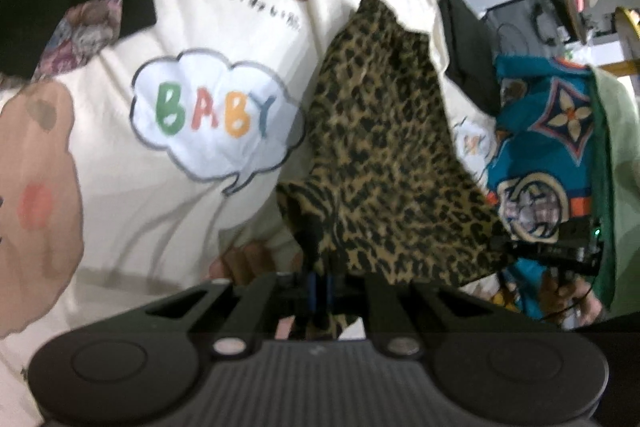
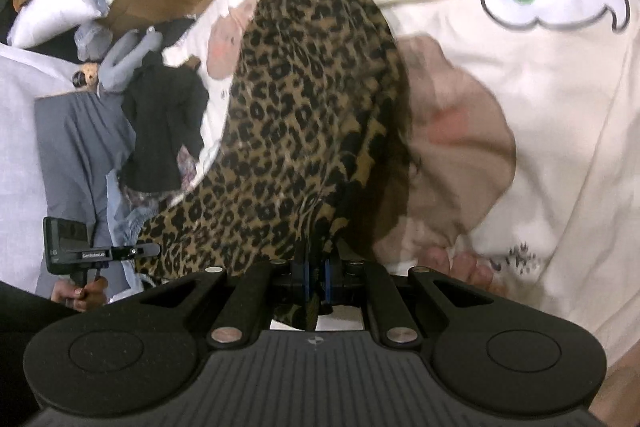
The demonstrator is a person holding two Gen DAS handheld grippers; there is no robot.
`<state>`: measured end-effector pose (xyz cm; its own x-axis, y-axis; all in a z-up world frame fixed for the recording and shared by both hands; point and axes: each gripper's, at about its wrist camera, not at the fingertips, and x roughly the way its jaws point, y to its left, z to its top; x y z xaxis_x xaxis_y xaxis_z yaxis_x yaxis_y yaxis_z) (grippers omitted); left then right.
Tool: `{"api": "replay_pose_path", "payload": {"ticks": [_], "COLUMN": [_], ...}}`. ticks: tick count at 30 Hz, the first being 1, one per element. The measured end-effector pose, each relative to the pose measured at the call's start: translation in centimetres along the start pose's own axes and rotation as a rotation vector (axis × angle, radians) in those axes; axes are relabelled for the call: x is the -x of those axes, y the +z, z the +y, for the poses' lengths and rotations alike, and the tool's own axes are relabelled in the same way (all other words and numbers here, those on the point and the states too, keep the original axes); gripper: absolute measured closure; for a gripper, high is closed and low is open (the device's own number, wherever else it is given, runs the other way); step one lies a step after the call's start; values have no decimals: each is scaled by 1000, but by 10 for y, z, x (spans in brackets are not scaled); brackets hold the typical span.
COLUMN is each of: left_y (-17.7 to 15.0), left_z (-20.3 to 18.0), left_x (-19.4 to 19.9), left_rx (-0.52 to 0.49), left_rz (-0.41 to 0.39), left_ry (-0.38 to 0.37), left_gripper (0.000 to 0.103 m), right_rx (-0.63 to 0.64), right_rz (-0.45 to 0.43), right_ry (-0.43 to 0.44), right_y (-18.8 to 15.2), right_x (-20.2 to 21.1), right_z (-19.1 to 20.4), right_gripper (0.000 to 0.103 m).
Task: Fold clothes
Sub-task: 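Grasp the skirt end with both grippers and lift it over itself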
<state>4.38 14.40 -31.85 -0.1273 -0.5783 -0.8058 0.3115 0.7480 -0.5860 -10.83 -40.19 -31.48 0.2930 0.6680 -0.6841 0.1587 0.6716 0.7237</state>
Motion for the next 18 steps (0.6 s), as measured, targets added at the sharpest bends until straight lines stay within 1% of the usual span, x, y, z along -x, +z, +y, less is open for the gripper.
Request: {"api": "replay_pose_path", "payload": {"ticks": [1,7,10,14,18], "left_y": [3,26,39,59,76], "left_z": [-1,-11,-13,-20,-25], "left_x": [2,11,11,9,7], "left_rx": [1,-11,9,-1,4], "left_rz": [-16,-83,-114,-159,-208], "left_ry": [-10,-5,35,57,71], "left_gripper": [98,98,98,98,98], "right_rx": [0,7,-17,-38,-33], "right_rz": [-15,-99,-155,-212,-251], "right_ry": [5,22,29,23,22], "right_y": [4,28,36,50,64], "right_x": [1,3,5,-1,-6], "right_z": [1,9,10,12,14], "right_gripper": [98,98,98,98,98]}}
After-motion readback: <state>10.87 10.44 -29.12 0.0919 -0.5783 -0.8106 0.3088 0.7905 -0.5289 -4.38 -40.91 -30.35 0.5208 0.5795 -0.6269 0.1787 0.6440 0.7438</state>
